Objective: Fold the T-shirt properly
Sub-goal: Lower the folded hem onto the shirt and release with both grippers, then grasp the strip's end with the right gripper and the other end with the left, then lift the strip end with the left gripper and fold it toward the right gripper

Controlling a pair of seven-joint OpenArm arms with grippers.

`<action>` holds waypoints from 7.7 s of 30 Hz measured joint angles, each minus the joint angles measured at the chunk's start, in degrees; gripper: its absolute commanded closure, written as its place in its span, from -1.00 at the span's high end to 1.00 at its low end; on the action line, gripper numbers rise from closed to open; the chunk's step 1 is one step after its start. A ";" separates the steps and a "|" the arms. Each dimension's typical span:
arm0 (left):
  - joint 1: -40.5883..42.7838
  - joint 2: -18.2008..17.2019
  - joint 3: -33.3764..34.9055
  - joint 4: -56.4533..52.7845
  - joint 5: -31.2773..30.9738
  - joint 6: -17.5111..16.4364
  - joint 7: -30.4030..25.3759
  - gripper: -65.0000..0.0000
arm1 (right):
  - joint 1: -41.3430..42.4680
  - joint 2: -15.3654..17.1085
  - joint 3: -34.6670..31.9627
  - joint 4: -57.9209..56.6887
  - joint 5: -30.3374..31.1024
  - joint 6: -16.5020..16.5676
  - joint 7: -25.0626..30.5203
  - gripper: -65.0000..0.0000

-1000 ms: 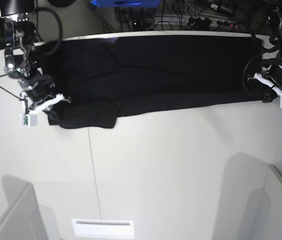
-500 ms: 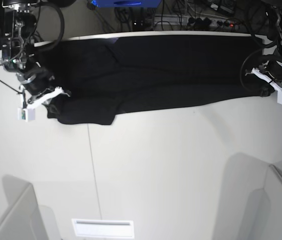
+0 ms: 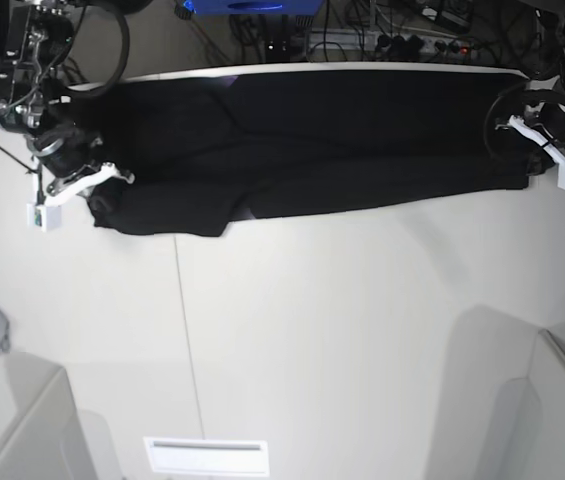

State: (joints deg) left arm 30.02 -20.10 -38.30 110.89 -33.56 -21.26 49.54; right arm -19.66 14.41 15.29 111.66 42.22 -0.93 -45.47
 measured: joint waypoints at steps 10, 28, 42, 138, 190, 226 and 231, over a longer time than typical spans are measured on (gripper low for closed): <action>2.58 -0.17 -1.20 0.02 -0.37 0.00 -0.09 -1.00 | -3.15 0.00 0.74 0.37 0.15 0.04 -0.07 -1.00; 7.91 -0.07 -1.36 0.52 -0.35 0.00 -0.42 -1.00 | -5.73 -0.02 0.74 -1.20 -0.24 0.07 0.15 -1.00; 7.91 -0.09 -1.25 0.46 0.04 -0.02 -0.42 -1.00 | -5.79 0.00 0.72 -5.62 -0.07 0.07 0.13 -1.00; -11.43 6.88 -15.28 -11.74 -7.26 -10.88 16.70 0.74 | 10.16 -18.47 0.68 -2.16 -38.07 25.62 -6.43 -1.00; -10.78 0.31 -3.08 -15.13 -7.19 -10.64 9.22 -1.00 | 5.75 -20.92 0.98 0.63 -36.83 25.59 -6.64 -1.00; -12.07 5.03 26.34 -1.27 -7.08 5.07 9.75 -1.00 | 3.85 -20.72 1.20 0.70 -30.21 25.42 -6.34 -1.00; -13.68 5.86 30.69 -1.25 -7.37 8.83 9.46 -1.00 | 3.89 -20.81 5.20 0.70 -30.64 25.40 -6.64 -1.00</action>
State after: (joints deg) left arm 16.34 -14.24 -7.62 109.65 -40.93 -12.43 59.00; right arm -15.77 -6.39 20.49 112.36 11.57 24.47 -52.12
